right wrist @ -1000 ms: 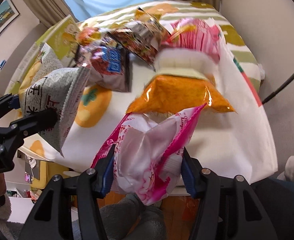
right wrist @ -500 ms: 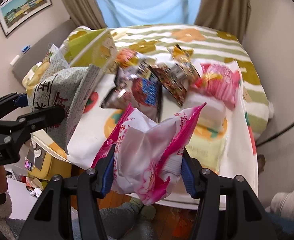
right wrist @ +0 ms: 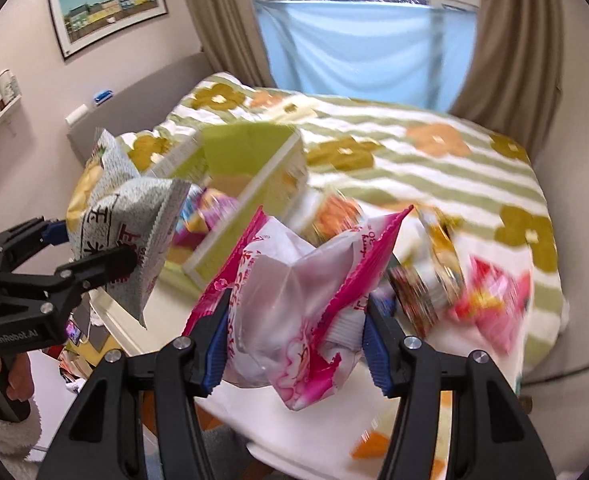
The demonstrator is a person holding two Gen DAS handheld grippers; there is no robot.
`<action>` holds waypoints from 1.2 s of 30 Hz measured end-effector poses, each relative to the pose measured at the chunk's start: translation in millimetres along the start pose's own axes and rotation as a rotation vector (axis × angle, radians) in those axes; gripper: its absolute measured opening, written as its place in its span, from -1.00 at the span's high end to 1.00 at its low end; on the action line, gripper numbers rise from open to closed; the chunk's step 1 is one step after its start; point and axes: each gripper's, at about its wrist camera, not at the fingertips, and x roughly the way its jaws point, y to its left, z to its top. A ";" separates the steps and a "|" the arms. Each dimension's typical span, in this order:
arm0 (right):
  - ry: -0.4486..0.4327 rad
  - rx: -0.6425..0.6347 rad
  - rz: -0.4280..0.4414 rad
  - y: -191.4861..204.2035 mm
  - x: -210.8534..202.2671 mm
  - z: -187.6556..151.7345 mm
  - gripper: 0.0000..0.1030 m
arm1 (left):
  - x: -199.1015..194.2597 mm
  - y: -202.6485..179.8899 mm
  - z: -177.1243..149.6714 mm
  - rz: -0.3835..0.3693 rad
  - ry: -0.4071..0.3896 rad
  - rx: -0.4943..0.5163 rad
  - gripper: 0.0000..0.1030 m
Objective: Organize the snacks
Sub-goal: 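Carry both bags over the box and open both tools to drop them inside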
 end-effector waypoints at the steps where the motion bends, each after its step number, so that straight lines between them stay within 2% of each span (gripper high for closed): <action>1: -0.005 -0.007 0.005 4.7 4.1 8.0 -0.04 | 1.8 11.2 5.4 0.008 -0.004 -0.009 -0.39; 9: -0.033 -0.050 0.038 62.1 52.8 83.2 -0.04 | 32.7 99.8 54.5 0.045 0.009 -0.037 -0.39; 17: 0.004 -0.026 0.017 96.3 119.1 134.9 -0.04 | 100.8 165.8 94.8 0.003 0.099 -0.038 -0.39; 25: 0.064 0.053 -0.069 94.7 167.4 153.6 -0.03 | 175.0 185.8 109.3 -0.055 0.200 -0.013 -0.42; 28: 0.086 0.077 -0.084 90.8 179.6 155.0 -0.04 | 192.4 186.8 108.7 -0.052 0.225 -0.009 -0.60; 30: 0.100 0.074 -0.098 90.3 187.2 155.0 -0.04 | 197.4 187.9 107.0 -0.053 0.234 -0.014 -0.75; 36: 0.118 0.056 -0.094 85.4 203.2 157.2 -0.04 | 189.2 200.3 93.3 -0.024 0.251 -0.048 -0.77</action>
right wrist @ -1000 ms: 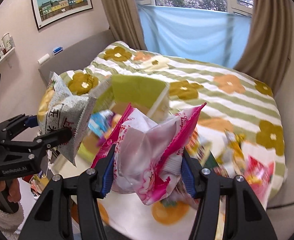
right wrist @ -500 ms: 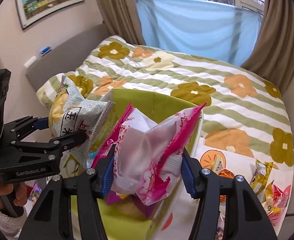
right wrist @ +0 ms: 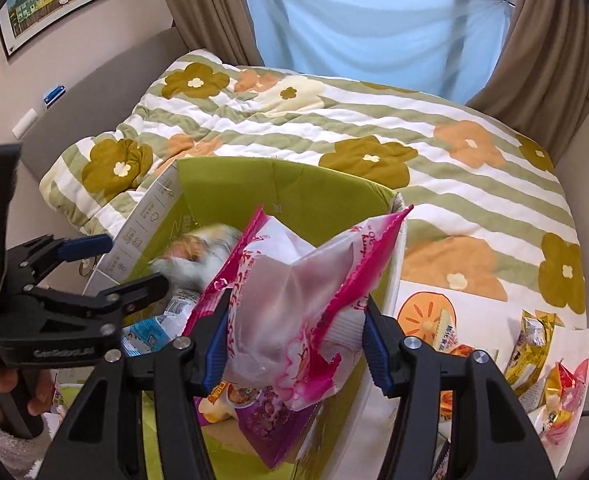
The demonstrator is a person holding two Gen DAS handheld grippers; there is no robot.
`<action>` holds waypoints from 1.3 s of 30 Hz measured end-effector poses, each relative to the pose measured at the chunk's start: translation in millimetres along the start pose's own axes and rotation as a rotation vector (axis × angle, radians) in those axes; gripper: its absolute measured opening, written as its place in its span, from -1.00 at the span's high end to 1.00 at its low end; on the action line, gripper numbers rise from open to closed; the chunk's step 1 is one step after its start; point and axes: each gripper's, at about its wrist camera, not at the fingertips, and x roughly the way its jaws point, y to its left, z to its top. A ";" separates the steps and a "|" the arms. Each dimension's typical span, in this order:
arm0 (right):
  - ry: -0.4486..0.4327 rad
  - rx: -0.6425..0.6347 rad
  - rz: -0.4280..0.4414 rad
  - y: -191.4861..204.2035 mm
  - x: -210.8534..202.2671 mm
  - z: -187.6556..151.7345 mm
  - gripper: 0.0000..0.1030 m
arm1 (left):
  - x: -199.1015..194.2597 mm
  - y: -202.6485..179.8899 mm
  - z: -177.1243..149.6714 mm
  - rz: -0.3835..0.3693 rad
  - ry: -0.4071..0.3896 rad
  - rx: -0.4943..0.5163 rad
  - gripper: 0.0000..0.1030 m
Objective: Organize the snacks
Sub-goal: 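Carry both bags over the box and open both tools to drop them inside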
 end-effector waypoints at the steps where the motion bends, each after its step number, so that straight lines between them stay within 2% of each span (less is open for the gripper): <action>1: 0.000 -0.005 0.002 -0.6 1.5 0.4 -0.04 | -2.0 1.7 -2.7 0.008 0.003 -0.006 -0.77; 5: 0.012 -0.023 0.035 -0.6 9.7 6.3 -0.04 | -12.9 6.0 -14.2 0.028 0.000 -0.047 -0.77; 12: 0.037 -0.053 0.031 -3.6 30.7 24.6 -0.04 | -11.4 9.9 -18.0 0.055 0.006 -0.089 -0.77; 16: 0.055 -0.069 -0.020 -1.4 43.0 31.6 -0.08 | -11.0 12.3 -16.0 0.052 0.005 -0.113 -0.77; 17: 0.052 -0.067 -0.022 -1.9 44.6 32.8 -0.20 | -10.4 13.4 -15.2 0.050 0.009 -0.119 -0.77; 19: 0.033 -0.049 -0.015 -3.9 42.7 33.0 -0.61 | -9.7 16.8 -15.5 0.052 0.012 -0.130 -0.77; 20: 0.018 -0.039 -0.003 -5.3 39.2 31.9 -0.95 | -10.4 17.4 -15.8 0.053 0.011 -0.132 -0.77; 21: 0.014 -0.036 0.002 -6.0 37.2 30.7 -0.99 | -11.5 17.6 -16.4 0.055 0.009 -0.132 -0.77; 28: 0.022 -0.019 0.031 -6.5 22.2 9.4 -0.99 | -17.6 15.1 -20.9 0.062 0.004 -0.122 -0.77; 39: -0.050 0.011 0.007 2.8 -25.6 -3.3 -1.00 | -59.6 0.9 -32.0 0.072 -0.051 -0.081 -0.77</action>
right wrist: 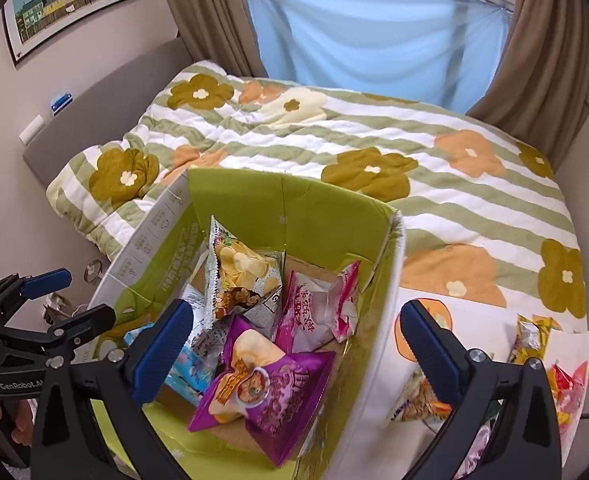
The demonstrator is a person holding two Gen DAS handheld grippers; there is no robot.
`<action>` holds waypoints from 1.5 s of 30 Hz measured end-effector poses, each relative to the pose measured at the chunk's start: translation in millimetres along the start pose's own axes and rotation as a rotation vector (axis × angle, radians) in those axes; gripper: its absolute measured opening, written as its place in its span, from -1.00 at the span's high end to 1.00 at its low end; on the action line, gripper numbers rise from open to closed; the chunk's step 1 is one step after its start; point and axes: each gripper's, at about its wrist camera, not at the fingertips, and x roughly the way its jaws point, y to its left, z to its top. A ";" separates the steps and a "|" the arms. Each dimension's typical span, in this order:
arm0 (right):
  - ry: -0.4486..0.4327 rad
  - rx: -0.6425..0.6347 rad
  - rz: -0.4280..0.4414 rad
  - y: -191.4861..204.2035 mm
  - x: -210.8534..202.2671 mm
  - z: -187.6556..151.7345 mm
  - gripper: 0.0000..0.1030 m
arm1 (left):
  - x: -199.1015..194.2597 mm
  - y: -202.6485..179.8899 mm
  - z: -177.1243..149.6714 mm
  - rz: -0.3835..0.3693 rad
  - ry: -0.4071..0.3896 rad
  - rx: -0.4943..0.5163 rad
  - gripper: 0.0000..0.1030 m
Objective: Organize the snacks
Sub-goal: 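Move both tools back toward the remaining snacks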
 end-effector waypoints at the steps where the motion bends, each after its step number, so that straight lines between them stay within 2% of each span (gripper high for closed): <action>1: -0.005 0.004 -0.003 0.3 -4.0 -1.3 -1.00 | -3.8 -1.8 -1.4 -0.004 -0.004 0.005 -0.77; 5: -0.022 0.039 -0.019 -3.9 -21.9 -12.4 -1.00 | -14.5 -13.9 -5.5 -0.033 -0.021 0.038 -0.77; 11: -0.051 0.092 -0.068 -23.5 -55.6 -34.7 -1.00 | -31.1 -57.3 -10.6 -0.101 -0.060 0.118 -0.77; 15: -0.116 0.134 -0.116 -50.3 -91.0 -51.0 -1.00 | -42.3 -98.9 -17.4 -0.133 -0.081 0.179 -0.77; 21: -0.135 0.178 -0.158 -105.1 -135.2 -78.4 -1.00 | -53.8 -173.9 -33.3 -0.180 -0.094 0.223 -0.77; 26: -0.159 0.190 -0.203 -151.8 -162.9 -111.0 -1.00 | -51.0 -232.8 -56.6 -0.223 -0.048 0.227 -0.77; 32: -0.131 0.240 -0.178 -210.8 -175.2 -156.9 -0.99 | -27.5 -283.0 -87.9 -0.245 0.018 0.205 -0.77; 40: -0.081 0.289 -0.138 -246.0 -160.1 -213.8 -0.99 | 29.3 -312.7 -110.2 -0.249 0.135 0.229 -0.77; 45: 0.026 0.351 -0.172 -259.5 -131.9 -252.0 -0.99 | 68.9 -326.3 -114.8 -0.279 0.213 0.259 -0.77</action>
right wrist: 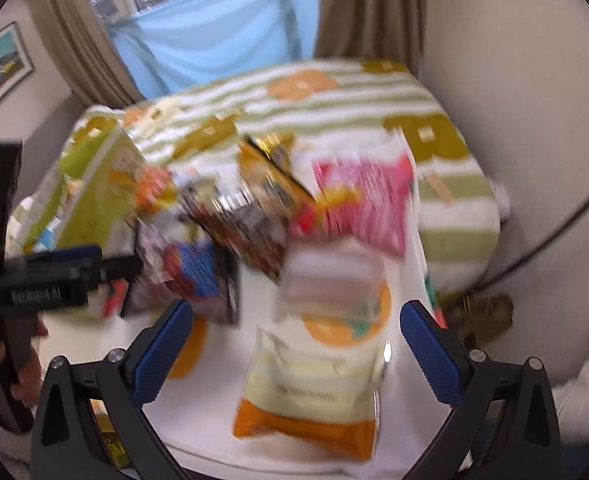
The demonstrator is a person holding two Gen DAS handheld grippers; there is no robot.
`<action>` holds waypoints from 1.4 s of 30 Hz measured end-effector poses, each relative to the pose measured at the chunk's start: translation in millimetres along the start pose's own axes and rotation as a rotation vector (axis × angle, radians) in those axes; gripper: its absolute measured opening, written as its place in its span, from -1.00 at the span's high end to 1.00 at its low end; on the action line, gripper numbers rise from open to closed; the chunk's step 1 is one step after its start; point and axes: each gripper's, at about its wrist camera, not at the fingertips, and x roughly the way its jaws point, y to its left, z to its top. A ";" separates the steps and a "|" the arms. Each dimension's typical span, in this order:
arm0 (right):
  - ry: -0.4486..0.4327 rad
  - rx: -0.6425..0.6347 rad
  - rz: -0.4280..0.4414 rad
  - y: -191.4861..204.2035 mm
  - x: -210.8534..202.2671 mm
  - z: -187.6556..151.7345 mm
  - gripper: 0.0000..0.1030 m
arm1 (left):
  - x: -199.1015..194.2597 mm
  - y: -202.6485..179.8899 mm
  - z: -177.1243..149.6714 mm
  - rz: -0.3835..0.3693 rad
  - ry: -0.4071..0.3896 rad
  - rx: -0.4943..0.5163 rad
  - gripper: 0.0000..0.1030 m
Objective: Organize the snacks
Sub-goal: 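Move both tools back toward the remaining snacks, then grasp the purple cartoon bag with the left tool while the right tool grasps the yellow-orange bag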
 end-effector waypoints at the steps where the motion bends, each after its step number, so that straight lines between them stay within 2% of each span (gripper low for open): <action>1: 0.028 0.018 -0.017 -4.2 6.3 -7.2 -0.99 | 6.5 -0.4 1.6 0.001 0.012 0.006 -0.77; 6: 0.064 0.043 -0.080 -11.2 22.1 -34.1 -1.00 | 32.9 5.1 8.0 -0.015 0.054 0.007 -0.77; 11: 0.098 0.091 -0.085 -14.0 33.7 -47.2 -1.00 | 61.1 11.2 11.2 -0.059 0.123 -0.005 -0.77; 19: 0.148 0.148 -0.098 -19.6 47.1 -60.8 -1.00 | 82.9 7.1 12.7 -0.092 0.165 0.012 -0.76; 21: 0.151 0.156 -0.096 -19.6 48.9 -62.7 -1.00 | 83.3 4.9 12.0 -0.081 0.158 0.026 -0.59; 27: 0.167 0.143 -0.082 -14.0 57.4 -62.0 -1.00 | 81.2 1.1 14.7 -0.076 0.147 0.045 -0.40; 35: 0.169 0.135 -0.065 -12.4 71.0 -57.9 -1.00 | 73.2 -5.1 8.3 -0.063 0.136 0.070 -0.38; 42: 0.172 0.143 -0.032 -14.4 80.9 -56.6 -1.00 | 67.9 -4.9 2.0 -0.048 0.130 0.052 -0.38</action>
